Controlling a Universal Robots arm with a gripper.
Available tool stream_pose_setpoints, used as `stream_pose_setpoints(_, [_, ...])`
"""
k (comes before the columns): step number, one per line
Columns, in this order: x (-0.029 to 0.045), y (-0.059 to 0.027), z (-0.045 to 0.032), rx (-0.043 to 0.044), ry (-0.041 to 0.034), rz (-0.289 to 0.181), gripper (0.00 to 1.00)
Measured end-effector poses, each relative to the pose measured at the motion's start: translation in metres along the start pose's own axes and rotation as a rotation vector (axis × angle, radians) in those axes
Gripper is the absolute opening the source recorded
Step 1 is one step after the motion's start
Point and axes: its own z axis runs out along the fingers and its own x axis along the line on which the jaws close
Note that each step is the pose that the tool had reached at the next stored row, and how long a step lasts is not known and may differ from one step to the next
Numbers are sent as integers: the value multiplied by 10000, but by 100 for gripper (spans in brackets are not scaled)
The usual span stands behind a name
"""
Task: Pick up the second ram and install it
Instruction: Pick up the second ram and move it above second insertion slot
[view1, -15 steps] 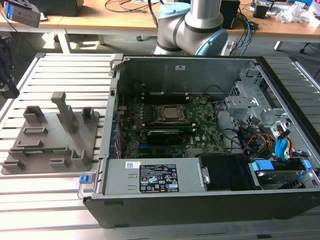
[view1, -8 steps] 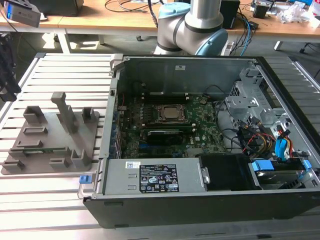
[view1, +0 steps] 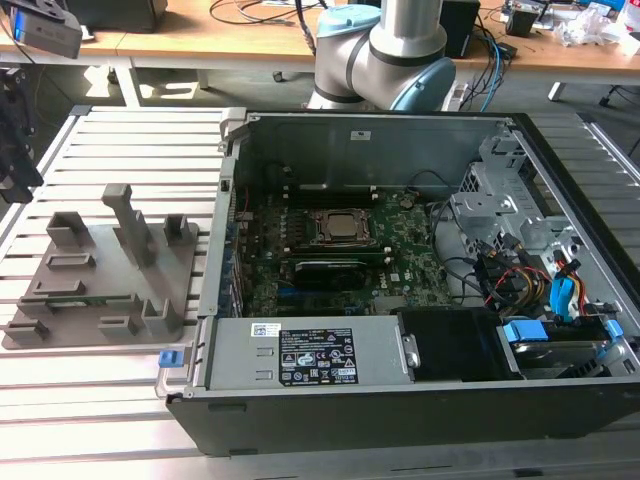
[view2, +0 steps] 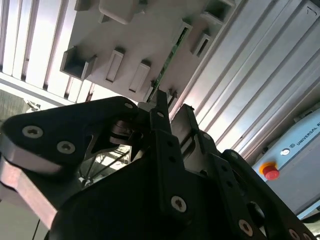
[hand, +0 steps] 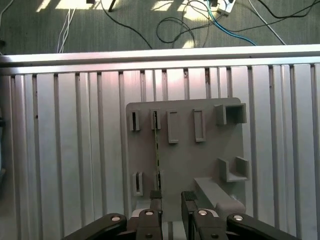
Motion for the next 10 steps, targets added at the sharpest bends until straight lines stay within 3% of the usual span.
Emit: stream_pose_setpoints(10, [2, -3, 138, 0, 0, -1, 30])
